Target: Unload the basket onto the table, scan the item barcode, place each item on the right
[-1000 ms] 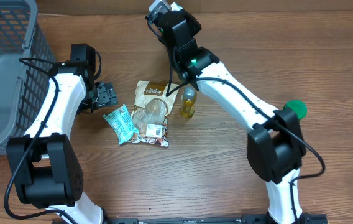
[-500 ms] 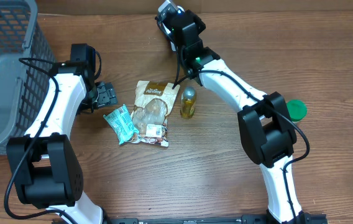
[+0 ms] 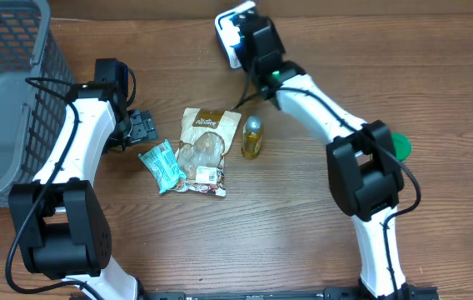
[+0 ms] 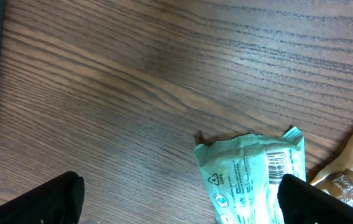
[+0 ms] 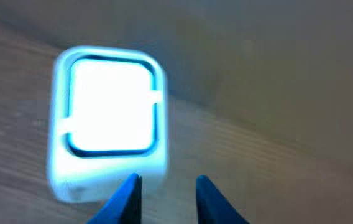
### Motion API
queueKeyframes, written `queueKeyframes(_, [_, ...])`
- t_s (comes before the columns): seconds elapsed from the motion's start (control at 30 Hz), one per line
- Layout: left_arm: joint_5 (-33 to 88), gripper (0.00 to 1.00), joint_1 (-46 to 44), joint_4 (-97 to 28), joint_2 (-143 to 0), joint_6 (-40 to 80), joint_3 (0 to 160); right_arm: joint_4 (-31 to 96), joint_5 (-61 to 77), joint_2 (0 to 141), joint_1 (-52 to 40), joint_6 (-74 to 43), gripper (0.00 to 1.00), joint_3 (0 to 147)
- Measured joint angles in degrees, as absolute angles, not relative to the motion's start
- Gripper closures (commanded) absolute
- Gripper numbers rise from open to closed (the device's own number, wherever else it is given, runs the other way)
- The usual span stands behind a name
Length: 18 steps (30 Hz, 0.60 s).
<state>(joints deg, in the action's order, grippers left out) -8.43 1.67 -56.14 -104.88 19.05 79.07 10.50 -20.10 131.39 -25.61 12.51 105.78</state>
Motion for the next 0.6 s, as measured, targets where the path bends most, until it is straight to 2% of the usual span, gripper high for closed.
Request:
queueKeyframes(0.1, [-8.4, 0.0, 1.7, -56.1, -104.9, 19.1, 79.1, 17.7, -11.9, 131.2, -20.8, 6.8, 0.57, 105.8])
queueKeyframes(0.23, [-8.4, 0.0, 1.7, -56.1, -104.9, 19.1, 79.1, 25.5, -3.9, 131.1, -13.6, 3.2, 0.53, 105.8])
queueKeyframes(0.37, [-8.4, 0.01, 1.7, -56.1, -104.9, 19.0, 79.1, 27.2, 2.6, 131.1, -8.3, 2.1, 0.52, 105.8])
queueKeyframes(0.6, [-8.4, 0.0, 1.7, -56.1, -104.9, 19.1, 79.1, 27.1, 13.1, 131.1, -7.5, 6.2, 0.53, 105.8])
